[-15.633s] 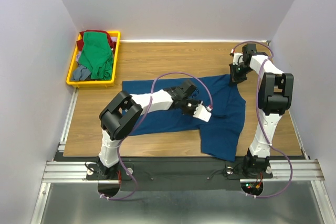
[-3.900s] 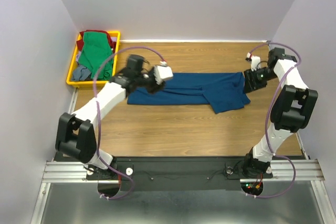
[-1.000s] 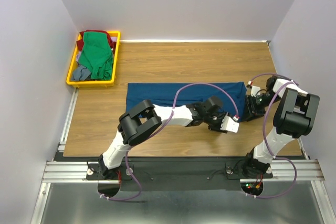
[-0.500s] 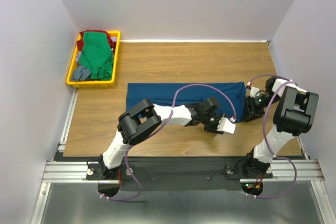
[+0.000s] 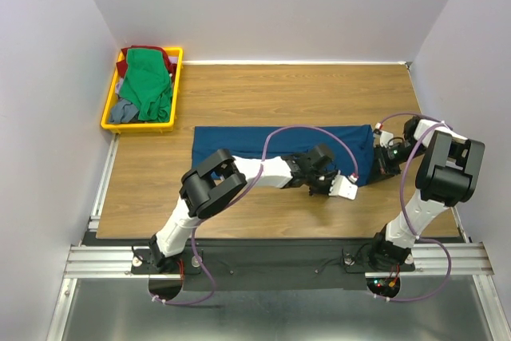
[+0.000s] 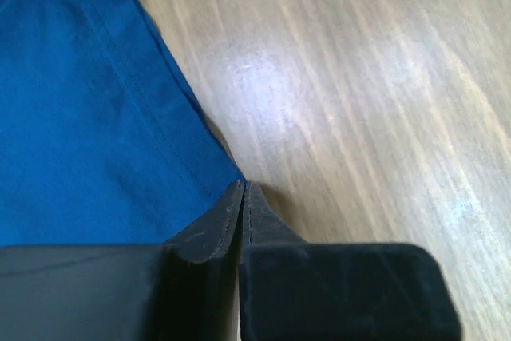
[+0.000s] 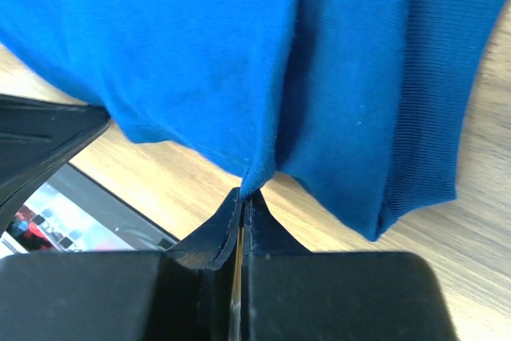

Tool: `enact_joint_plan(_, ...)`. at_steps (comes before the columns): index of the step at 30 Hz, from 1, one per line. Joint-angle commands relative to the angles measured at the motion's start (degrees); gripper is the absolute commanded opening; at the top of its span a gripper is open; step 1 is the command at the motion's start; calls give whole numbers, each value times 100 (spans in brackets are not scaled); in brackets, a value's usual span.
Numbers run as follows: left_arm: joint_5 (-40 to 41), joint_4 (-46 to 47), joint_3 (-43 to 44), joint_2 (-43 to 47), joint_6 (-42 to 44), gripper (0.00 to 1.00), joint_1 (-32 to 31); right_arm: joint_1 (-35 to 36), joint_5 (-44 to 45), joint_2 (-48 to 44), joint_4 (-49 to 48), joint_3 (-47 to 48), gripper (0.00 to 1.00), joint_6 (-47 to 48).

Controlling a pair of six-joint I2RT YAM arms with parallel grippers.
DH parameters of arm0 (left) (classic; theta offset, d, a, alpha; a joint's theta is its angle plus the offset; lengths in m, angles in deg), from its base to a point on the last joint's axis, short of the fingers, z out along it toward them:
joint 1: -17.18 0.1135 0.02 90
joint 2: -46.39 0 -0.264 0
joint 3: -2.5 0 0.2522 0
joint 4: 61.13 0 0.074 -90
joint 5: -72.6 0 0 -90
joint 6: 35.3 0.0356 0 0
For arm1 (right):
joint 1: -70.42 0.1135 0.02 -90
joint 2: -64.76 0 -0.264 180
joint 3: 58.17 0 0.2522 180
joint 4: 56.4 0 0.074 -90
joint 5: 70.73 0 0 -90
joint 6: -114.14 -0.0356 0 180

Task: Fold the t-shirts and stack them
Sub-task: Fold the tshirt

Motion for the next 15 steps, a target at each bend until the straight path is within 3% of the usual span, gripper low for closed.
enact_joint_plan(1, -128, -286, 371, 44, -148, 0, 165, -28, -423, -287, 320, 398, 1, 123)
enact_joint_plan(9, -409, -322, 547, 580, -314, 0, 473, -28, -1065, -261, 751, 1197, 0, 246)
enact_joint_plan(15, -725, -304, 933, 756, -780, 0, 1052, -10, -1478, 99, 804, 1910, 1, 79)
